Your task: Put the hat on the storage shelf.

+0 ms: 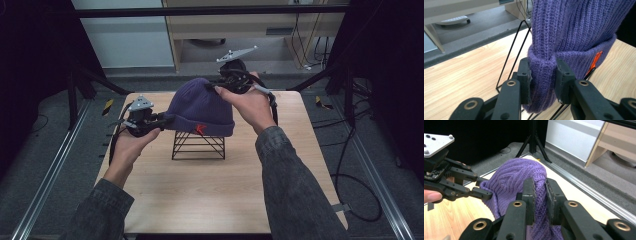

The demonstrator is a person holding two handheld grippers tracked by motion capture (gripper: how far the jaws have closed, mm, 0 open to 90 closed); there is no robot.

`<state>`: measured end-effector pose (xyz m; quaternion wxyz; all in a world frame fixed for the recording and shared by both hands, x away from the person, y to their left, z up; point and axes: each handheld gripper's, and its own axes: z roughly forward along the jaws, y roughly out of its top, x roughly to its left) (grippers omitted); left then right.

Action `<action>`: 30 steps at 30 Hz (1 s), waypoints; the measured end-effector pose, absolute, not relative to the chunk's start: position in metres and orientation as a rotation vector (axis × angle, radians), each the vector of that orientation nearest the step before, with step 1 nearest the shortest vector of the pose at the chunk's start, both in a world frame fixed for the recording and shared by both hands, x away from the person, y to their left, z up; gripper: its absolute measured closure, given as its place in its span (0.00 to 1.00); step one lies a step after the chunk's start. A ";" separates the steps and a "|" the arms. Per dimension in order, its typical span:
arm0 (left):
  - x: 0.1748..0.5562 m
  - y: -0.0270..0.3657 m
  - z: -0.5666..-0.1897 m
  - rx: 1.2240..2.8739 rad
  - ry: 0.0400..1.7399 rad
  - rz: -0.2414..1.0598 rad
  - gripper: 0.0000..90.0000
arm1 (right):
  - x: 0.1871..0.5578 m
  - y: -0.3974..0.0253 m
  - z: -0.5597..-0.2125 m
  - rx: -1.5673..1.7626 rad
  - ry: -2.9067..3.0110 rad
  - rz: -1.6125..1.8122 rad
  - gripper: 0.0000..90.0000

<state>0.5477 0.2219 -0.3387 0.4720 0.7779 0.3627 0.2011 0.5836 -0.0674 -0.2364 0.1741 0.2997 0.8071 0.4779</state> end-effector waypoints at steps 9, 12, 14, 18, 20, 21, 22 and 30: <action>0.546 0.228 -0.347 1.918 0.892 0.481 0.77 | 0.580 -0.058 -0.238 0.822 2.329 1.329 0.88; 0.545 0.229 -0.349 1.925 0.893 0.482 0.77 | 0.580 -0.056 -0.240 0.819 2.341 1.324 0.88; 0.545 0.230 -0.351 1.932 0.895 0.479 0.77 | 0.580 -0.055 -0.241 0.813 2.347 1.325 0.88; 0.545 0.232 -0.356 1.931 0.903 0.473 0.77 | 0.578 -0.054 -0.246 0.807 2.369 1.317 0.88; 0.545 0.232 -0.358 1.930 0.904 0.473 0.77 | 0.578 -0.054 -0.248 0.805 2.373 1.317 0.88; 0.545 0.232 -0.358 1.933 0.903 0.473 0.77 | 0.578 -0.053 -0.248 0.805 2.375 1.315 0.88; 0.545 0.232 -0.359 1.932 0.907 0.471 0.77 | 0.578 -0.053 -0.249 0.806 2.379 1.315 0.88; 0.545 0.234 -0.368 1.944 0.918 0.463 0.77 | 0.576 -0.050 -0.257 0.800 2.407 1.302 0.88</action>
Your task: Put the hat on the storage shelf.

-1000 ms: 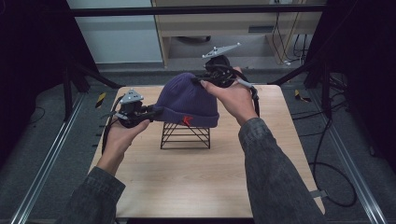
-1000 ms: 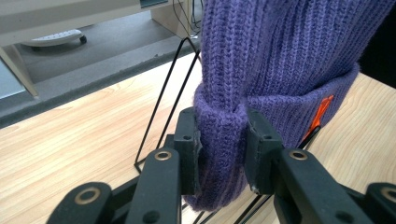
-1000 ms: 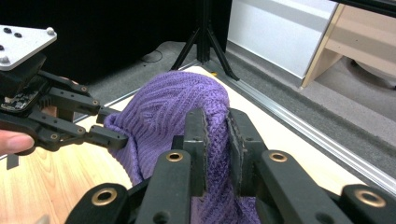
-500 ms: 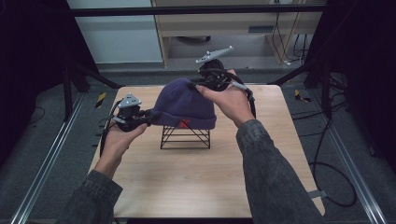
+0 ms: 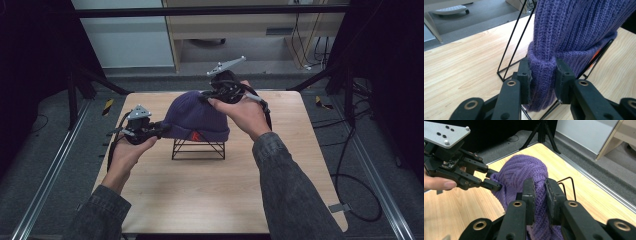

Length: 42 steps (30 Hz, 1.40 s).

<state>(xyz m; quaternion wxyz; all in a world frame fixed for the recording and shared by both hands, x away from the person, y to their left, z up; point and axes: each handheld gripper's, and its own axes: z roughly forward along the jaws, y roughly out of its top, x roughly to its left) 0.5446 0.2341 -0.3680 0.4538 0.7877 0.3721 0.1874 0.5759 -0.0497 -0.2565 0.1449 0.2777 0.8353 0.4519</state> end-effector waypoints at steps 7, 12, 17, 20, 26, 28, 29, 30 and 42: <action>0.544 0.235 -0.378 1.959 0.930 0.453 0.77 | 0.577 -0.047 -0.265 0.800 2.434 1.284 0.88; 0.544 0.235 -0.385 1.970 0.933 0.442 0.76 | 0.577 -0.044 -0.270 0.801 2.451 1.274 0.88; 0.544 0.236 -0.395 1.988 0.941 0.428 0.75 | 0.577 -0.040 -0.278 0.799 2.474 1.250 0.88; 0.544 0.236 -0.400 1.993 0.948 0.426 0.74 | 0.577 -0.038 -0.283 0.803 2.487 1.243 0.88; 0.543 0.235 -0.407 2.001 0.951 0.412 0.72 | 0.578 -0.036 -0.290 0.806 2.502 1.233 0.88; 0.543 0.235 -0.409 2.003 0.954 0.410 0.72 | 0.578 -0.035 -0.292 0.810 2.506 1.226 0.88; 0.543 0.236 -0.410 2.002 0.958 0.409 0.72 | 0.578 -0.034 -0.292 0.810 2.509 1.225 0.88; 0.543 0.236 -0.411 1.999 0.964 0.408 0.71 | 0.578 -0.034 -0.293 0.808 2.513 1.216 0.88; 0.530 0.244 -0.413 1.960 0.997 0.461 0.58 | 0.578 -0.025 -0.301 0.785 2.544 1.179 0.88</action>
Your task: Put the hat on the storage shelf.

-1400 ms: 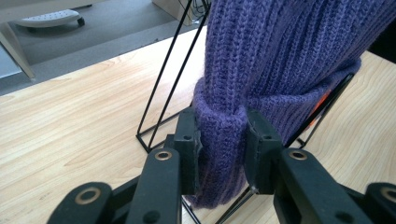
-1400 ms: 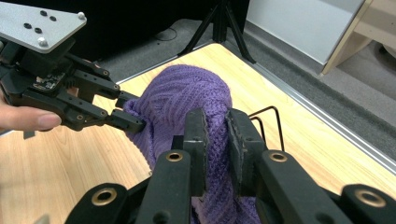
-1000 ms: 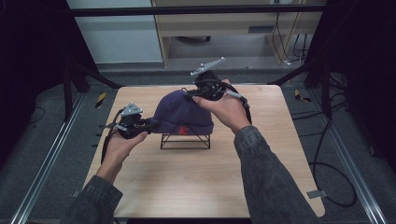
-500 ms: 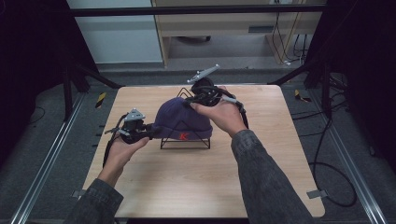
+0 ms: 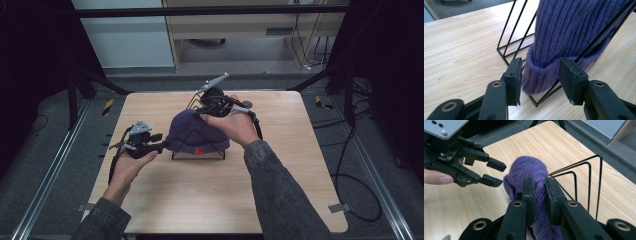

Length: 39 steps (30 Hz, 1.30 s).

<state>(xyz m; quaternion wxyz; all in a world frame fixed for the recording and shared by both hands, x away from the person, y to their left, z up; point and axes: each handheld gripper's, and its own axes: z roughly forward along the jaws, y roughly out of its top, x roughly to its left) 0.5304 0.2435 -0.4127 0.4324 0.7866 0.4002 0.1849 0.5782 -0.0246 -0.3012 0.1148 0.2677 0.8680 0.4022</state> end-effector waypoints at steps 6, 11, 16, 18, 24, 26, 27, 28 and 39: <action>0.524 0.257 -0.418 1.919 1.044 0.483 0.54 | 0.578 -0.021 -0.305 0.790 2.553 1.171 0.88; 0.524 0.276 -0.434 1.927 1.140 0.541 0.45 | 0.580 -0.020 -0.309 0.801 2.555 1.171 0.88; 0.524 0.296 -0.450 1.930 1.250 0.546 0.38 | 0.581 -0.019 -0.316 0.810 2.562 1.159 0.88; 0.524 0.300 -0.456 1.944 1.285 0.548 0.36 | 0.581 -0.018 -0.318 0.811 2.566 1.152 0.88; 0.527 0.303 -0.471 2.049 1.299 0.560 0.31 | 0.582 -0.018 -0.319 0.811 2.559 1.152 0.88; 0.528 0.303 -0.474 2.062 1.312 0.559 0.29 | 0.581 -0.017 -0.318 0.821 2.559 1.160 0.88; 0.528 0.304 -0.475 2.070 1.314 0.554 0.29 | 0.582 -0.016 -0.317 0.820 2.555 1.159 0.88; 0.528 0.304 -0.476 2.072 1.315 0.550 0.29 | 0.582 -0.015 -0.316 0.816 2.548 1.175 0.87; 0.530 0.302 -0.481 2.110 1.311 0.523 0.25 | 0.582 -0.013 -0.320 0.828 2.565 1.147 0.84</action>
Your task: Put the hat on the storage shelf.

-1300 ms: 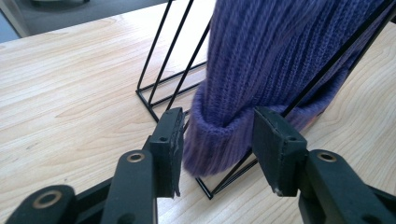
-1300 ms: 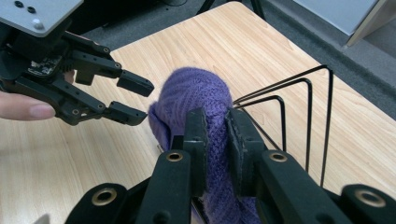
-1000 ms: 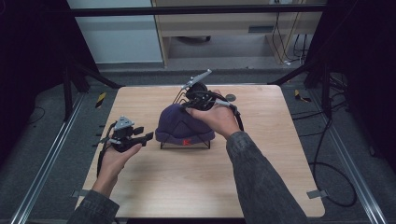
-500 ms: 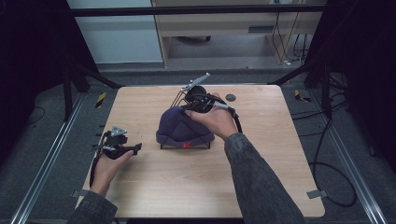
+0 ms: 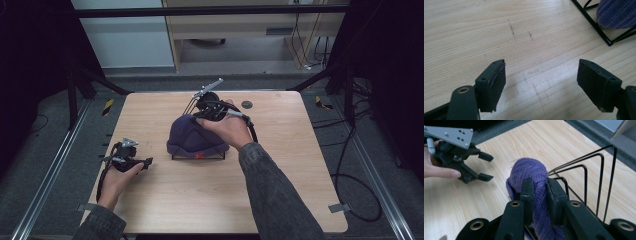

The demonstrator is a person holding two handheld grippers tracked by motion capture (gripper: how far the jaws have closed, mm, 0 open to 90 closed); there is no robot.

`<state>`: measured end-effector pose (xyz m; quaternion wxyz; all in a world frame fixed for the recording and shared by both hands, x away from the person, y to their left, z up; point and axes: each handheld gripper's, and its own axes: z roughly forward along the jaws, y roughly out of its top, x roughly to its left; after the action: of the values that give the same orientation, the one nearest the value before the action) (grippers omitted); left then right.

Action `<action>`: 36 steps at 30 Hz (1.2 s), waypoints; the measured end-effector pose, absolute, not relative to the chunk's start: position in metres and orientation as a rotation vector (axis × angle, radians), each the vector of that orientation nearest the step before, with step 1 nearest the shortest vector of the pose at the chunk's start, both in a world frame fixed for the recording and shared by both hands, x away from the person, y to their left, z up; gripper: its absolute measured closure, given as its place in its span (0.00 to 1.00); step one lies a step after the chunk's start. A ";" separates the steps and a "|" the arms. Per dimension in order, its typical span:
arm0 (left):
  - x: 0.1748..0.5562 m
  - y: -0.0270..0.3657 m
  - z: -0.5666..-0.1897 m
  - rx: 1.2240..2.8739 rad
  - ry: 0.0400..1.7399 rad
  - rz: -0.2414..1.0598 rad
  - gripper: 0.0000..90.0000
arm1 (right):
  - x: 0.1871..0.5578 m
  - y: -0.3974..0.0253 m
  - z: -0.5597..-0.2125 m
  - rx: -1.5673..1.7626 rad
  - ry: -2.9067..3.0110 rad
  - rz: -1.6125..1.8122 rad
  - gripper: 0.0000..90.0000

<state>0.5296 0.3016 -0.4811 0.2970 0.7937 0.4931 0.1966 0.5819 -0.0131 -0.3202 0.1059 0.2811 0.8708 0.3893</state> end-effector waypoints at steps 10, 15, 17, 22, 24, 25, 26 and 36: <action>0.530 0.299 -0.485 2.131 1.312 0.513 0.23 | 0.572 -0.015 -0.318 0.839 2.554 1.142 0.54; 0.530 0.299 -0.485 2.128 1.319 0.511 0.21 | 0.564 -0.025 -0.309 0.851 2.482 1.181 0.38; 0.531 0.299 -0.486 2.129 1.325 0.508 0.19 | 0.562 -0.032 -0.304 0.866 2.440 1.184 0.33; 0.532 0.298 -0.489 2.132 1.345 0.495 0.14 | 0.558 -0.053 -0.298 0.924 2.348 1.171 0.22; 0.532 0.297 -0.490 2.140 1.347 0.498 0.13 | 0.555 -0.064 -0.298 0.955 2.316 1.170 0.20; 0.532 0.296 -0.491 2.144 1.347 0.492 0.12 | 0.553 -0.069 -0.300 0.971 2.303 1.167 0.18; 0.531 0.295 -0.491 2.145 1.349 0.494 0.12 | 0.551 -0.075 -0.301 0.981 2.295 1.163 0.17; 0.532 0.295 -0.494 2.149 1.363 0.472 0.08 | 0.523 -0.141 -0.335 1.093 2.223 1.107 0.13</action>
<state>0.5321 0.2951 -0.4938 0.2732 0.7988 0.5065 0.1755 0.5234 -0.1406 -0.3354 0.2125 0.3938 0.8005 0.3987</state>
